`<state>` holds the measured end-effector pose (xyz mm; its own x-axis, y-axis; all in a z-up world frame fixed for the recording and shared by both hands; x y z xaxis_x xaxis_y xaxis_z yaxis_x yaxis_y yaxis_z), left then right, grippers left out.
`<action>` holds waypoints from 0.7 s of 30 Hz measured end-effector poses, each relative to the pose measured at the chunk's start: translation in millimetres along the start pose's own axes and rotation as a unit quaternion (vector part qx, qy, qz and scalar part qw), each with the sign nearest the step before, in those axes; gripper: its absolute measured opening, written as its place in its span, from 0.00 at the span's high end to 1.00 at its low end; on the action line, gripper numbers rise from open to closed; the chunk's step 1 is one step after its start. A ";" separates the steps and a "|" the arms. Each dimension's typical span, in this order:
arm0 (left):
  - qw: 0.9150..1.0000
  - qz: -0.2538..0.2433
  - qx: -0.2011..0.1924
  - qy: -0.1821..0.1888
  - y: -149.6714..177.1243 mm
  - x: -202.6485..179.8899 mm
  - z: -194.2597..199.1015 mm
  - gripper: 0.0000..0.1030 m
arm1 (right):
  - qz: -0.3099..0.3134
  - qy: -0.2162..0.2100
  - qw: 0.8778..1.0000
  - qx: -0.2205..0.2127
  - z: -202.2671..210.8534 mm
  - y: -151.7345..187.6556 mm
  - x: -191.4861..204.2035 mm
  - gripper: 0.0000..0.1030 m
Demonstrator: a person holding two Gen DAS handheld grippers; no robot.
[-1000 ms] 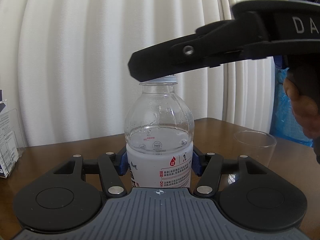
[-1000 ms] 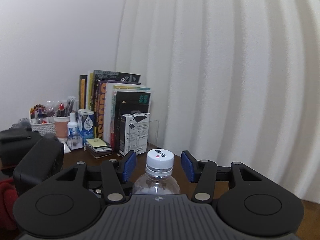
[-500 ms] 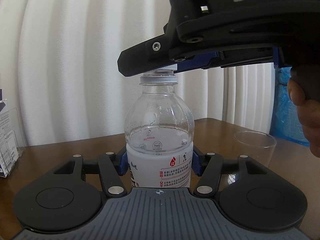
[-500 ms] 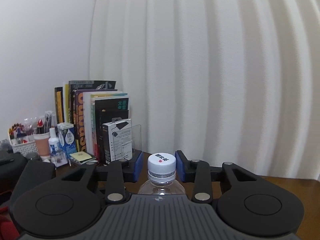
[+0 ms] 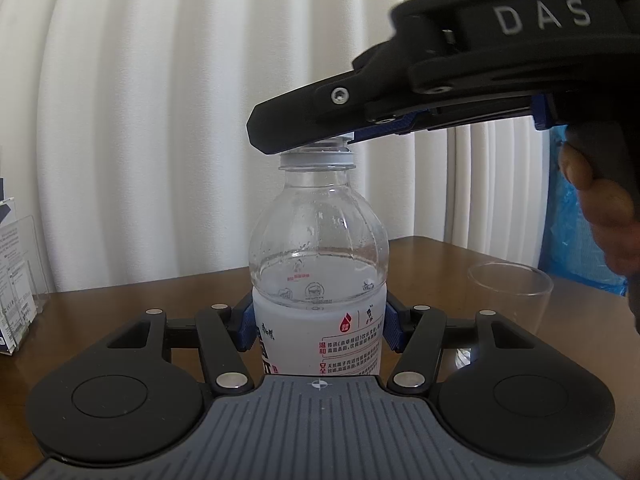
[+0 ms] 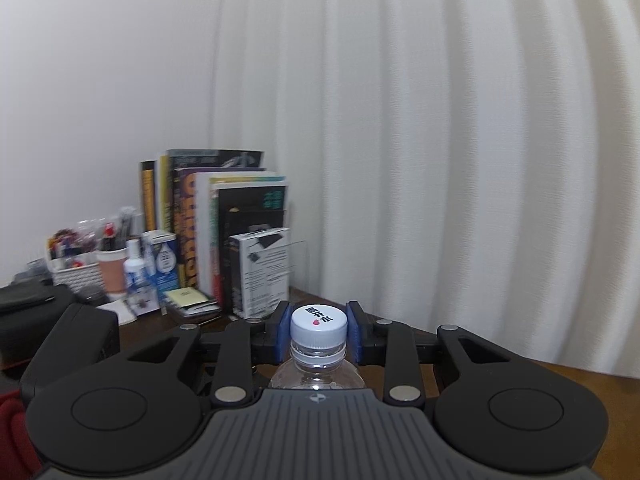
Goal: Unscrew bottle cap and pour
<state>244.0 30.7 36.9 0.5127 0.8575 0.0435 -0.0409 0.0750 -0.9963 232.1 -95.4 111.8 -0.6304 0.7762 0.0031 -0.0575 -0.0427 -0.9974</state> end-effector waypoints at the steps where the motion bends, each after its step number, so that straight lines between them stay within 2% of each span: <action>1: 1.000 0.000 0.000 0.000 -0.3 -0.1 -0.7 0.43 | 0.005 -0.010 1.000 0.003 -0.4 -0.9 -2.0 0.69; 5: 1.000 -0.002 0.000 0.000 -0.3 -0.9 -1.4 0.43 | 0.029 -0.064 0.997 0.021 -2.1 -7.2 -11.3 0.69; 11: 1.000 -0.002 0.000 0.000 0.3 -1.6 -1.8 0.43 | 0.028 -0.138 0.990 0.029 -4.0 -12.4 -25.8 0.69; 21: 1.000 -0.003 0.000 0.001 0.3 -1.6 -3.8 0.43 | 0.062 -0.218 0.974 0.022 -5.8 -15.1 -39.9 0.69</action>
<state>246.4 27.5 36.3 0.5147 0.8560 0.0489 -0.0383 0.0799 -0.9961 262.6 -122.1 126.4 -0.9032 0.4223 -0.0772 0.0125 -0.1540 -0.9880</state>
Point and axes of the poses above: each gripper's, at about its wrist camera, not at the fingertips, and z roughly against the way its jaws point, x to its left, y to its underside, the point moved 2 cm from there along -z, roughly the way its jaws point, and after that the axes turned 10 degrees about -x, right-handed, at the moved point
